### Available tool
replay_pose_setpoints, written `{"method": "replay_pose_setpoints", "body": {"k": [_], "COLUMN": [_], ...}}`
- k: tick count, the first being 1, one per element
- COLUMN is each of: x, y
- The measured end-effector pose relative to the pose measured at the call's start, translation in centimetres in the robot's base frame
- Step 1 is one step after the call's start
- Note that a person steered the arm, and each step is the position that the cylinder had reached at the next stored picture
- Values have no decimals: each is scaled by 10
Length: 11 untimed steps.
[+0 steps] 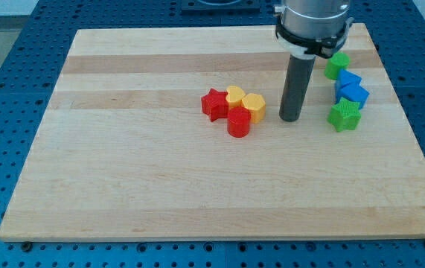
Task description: Nudge the green star right a bit
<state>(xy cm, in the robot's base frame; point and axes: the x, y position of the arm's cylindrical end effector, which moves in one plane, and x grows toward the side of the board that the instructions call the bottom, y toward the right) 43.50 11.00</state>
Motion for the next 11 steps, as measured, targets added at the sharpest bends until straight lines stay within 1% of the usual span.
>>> {"method": "replay_pose_setpoints", "body": {"k": [1, 2, 4, 5, 7, 9, 10, 11], "x": [-2, -12, -14, -9, 15, 33, 36, 35], "y": [1, 1, 27, 39, 56, 58, 55, 29]}}
